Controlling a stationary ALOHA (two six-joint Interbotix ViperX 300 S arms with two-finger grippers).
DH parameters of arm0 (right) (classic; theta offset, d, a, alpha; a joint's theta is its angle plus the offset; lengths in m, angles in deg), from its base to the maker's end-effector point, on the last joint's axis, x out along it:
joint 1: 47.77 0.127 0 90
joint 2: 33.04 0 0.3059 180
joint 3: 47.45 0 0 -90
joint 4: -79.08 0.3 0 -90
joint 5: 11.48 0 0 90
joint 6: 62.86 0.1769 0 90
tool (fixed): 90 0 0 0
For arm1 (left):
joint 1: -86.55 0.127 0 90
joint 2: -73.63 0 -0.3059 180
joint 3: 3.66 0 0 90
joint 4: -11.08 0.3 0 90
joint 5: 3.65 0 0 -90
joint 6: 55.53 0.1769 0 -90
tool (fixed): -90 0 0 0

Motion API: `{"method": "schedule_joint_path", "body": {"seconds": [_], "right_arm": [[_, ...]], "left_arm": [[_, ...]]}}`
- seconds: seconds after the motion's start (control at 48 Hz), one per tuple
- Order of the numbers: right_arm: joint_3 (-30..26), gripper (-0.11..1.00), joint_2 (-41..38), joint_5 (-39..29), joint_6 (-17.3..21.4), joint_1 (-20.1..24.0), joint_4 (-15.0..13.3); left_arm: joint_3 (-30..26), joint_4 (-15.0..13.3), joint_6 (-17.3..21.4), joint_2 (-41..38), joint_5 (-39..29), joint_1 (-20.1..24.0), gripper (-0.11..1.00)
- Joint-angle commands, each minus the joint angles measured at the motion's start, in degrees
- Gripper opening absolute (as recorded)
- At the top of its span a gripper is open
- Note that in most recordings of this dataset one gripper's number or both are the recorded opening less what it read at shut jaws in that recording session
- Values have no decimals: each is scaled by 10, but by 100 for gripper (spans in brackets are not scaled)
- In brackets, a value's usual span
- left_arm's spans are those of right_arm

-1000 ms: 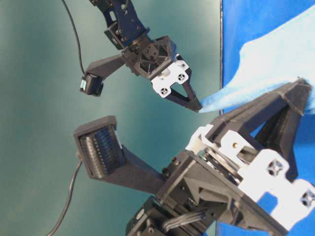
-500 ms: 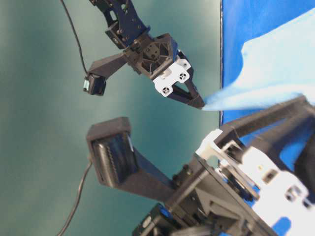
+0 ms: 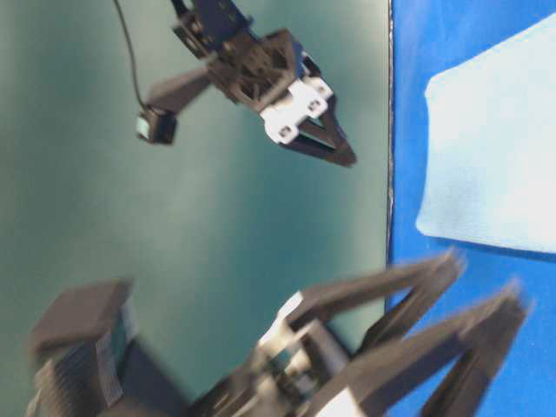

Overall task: Fold the light blue towel.
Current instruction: 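Lay the towel down, open both grippers and withdraw sideways, then move both grippers to the far corners of the folded strip and grasp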

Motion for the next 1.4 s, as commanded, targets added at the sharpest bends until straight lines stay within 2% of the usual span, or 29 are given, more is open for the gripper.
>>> {"method": "schedule_joint_path", "body": {"seconds": [0.0, 0.146, 0.354, 0.541, 0.646, 1.145, 1.27, 1.374], "right_arm": [[14, 64, 53, 0, 1, 11, 4], [64, 64, 126, 5, 1, 33, 11], [146, 64, 233, 53, 1, 74, 22], [213, 64, 316, 105, 1, 79, 42], [238, 64, 330, 134, 1, 79, 50], [239, 64, 325, 136, -1, 70, 54], [232, 64, 304, 114, -3, 31, 54], [214, 64, 265, 87, -7, -6, 51]], "left_arm": [[13, 0, 1, 54, -9, 6, 77], [65, 1, 1, 118, 25, 33, 77], [159, 0, 1, 207, 163, 78, 77], [229, 0, -1, 270, 250, 112, 77], [255, 0, -11, 279, 289, 129, 77], [239, 0, -10, 249, 303, 137, 77], [214, 0, -10, 210, 308, 156, 77], [178, 0, -10, 155, 307, 189, 77]]}}
